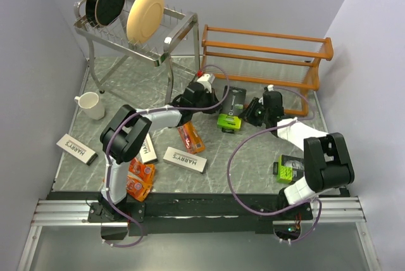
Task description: Place and organize the shaving razors onto the shelf
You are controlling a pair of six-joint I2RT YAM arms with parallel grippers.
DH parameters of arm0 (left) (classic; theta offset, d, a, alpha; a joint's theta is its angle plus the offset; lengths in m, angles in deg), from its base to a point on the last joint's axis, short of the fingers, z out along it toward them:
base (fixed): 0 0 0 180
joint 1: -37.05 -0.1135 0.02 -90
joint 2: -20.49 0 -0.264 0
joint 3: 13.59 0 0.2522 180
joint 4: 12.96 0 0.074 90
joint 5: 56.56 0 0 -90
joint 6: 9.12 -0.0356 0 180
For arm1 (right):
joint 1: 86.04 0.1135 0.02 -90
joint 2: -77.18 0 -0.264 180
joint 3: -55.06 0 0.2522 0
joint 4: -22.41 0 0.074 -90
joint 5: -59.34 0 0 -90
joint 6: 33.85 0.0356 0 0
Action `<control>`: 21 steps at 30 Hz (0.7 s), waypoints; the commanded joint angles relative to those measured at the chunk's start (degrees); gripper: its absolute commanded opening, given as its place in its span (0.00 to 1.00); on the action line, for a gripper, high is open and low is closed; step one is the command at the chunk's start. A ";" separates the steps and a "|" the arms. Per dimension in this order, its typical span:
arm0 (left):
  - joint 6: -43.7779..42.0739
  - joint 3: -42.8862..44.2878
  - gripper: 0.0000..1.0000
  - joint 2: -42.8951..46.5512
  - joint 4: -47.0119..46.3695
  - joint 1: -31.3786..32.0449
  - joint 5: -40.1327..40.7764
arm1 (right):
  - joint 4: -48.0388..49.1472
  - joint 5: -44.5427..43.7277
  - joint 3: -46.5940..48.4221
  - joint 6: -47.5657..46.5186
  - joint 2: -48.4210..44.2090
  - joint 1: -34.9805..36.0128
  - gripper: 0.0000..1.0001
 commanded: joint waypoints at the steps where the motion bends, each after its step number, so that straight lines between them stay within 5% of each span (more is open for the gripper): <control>1: -1.55 3.98 0.01 1.24 -1.30 -0.29 1.03 | 0.42 0.24 6.77 0.47 2.38 0.88 0.32; 7: -2.87 -1.19 0.01 8.26 3.09 -2.57 0.07 | -7.84 -2.75 11.62 -10.24 -2.79 0.18 0.40; 11: -5.06 -6.36 0.06 16.59 7.57 -3.02 -2.56 | -12.67 3.65 10.92 -25.22 -7.10 1.40 0.40; 14: -6.29 -10.76 0.11 22.13 7.75 -2.75 -6.87 | -19.88 12.10 11.45 -41.46 -8.69 5.61 0.33; 17: -8.57 -13.06 0.13 25.92 10.47 -2.58 -6.26 | -24.45 14.13 11.01 -53.18 -9.92 10.98 0.15; 18: -9.28 -13.50 0.13 26.81 10.91 -2.58 -5.74 | -25.07 14.04 10.40 -54.97 -10.01 11.94 0.06; 21: -11.30 -15.26 0.13 30.15 11.27 -2.58 -4.07 | -24.20 11.23 8.90 -59.55 -9.23 15.55 0.00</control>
